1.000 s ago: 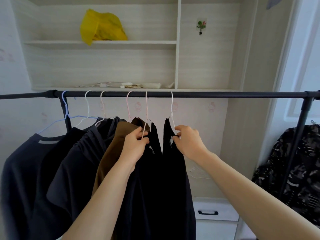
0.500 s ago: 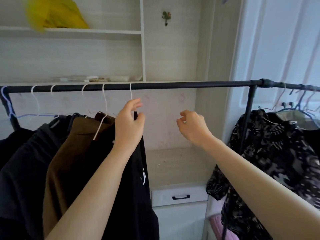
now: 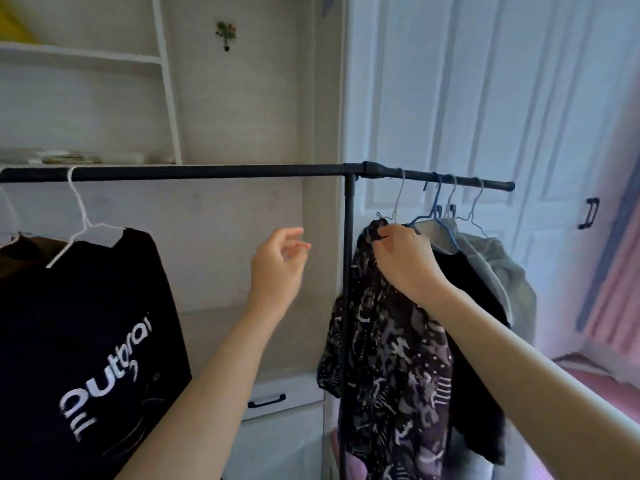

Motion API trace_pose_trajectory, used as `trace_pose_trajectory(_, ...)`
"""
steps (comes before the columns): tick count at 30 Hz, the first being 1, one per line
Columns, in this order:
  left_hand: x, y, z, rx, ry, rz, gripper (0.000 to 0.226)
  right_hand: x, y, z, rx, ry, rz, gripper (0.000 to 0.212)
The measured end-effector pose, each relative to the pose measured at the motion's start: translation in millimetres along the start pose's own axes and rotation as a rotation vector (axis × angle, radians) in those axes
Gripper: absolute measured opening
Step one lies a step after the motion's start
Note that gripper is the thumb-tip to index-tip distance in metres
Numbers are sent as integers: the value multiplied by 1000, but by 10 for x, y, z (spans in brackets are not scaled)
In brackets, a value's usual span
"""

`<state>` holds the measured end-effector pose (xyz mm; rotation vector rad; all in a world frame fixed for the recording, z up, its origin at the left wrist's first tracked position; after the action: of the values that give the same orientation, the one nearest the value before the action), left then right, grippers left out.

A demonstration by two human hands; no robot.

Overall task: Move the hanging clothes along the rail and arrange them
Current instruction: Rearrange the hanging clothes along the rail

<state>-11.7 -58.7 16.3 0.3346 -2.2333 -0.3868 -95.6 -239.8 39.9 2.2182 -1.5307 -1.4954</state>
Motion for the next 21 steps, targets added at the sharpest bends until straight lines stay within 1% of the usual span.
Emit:
trace_pose_trajectory(2,156,-369,80,-36,31,31,25,247,261,7,18,13,8,38)
trace_pose_trajectory(4,293,-746,175,-74,59,53,24,512,506,-10,63,28,31,37)
trace_pose_trajectory(7,444,-1241,308,-156,122,63,26,900,788,-40,130,-9,46,35)
trace_pose_trajectory(9,522,-1508,379,-214,169,59,30,1148,881,-45,105,-64,76,39)
trace_pose_trajectory(11,553,-1732,420,-276,228,71,39,1371,902,-46,58,-133,84,41)
trace_pose_trajectory(13,559,-1904,444,-340,287,89,50,1526,881,-40,13,-182,66,42)
trace_pose_trajectory(15,583,-2027,464,-384,323,92,55,1644,843,-26,-32,-226,28,43)
trace_pose_trajectory(16,599,-2070,469,-394,331,90,56,1696,819,-25,-50,-251,1,41)
trace_pose_trajectory(18,631,-2149,463,-396,347,93,56,1791,768,-57,-93,-306,-58,29)
trace_pose_trajectory(21,654,-2242,440,-400,365,121,51,1890,683,-108,-129,-369,-222,15)
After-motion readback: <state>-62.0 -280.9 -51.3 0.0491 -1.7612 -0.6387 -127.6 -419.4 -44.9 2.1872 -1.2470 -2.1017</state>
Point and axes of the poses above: each hand's wrist, its own z-axis away from the middle knuckle, its own y-axis out of the back of the hand, x = y × z, the point moved 5 cm from there along -z, towards the middle knuckle, and after that the axes turned 15 degrees about -z, right-handed, at the moved point
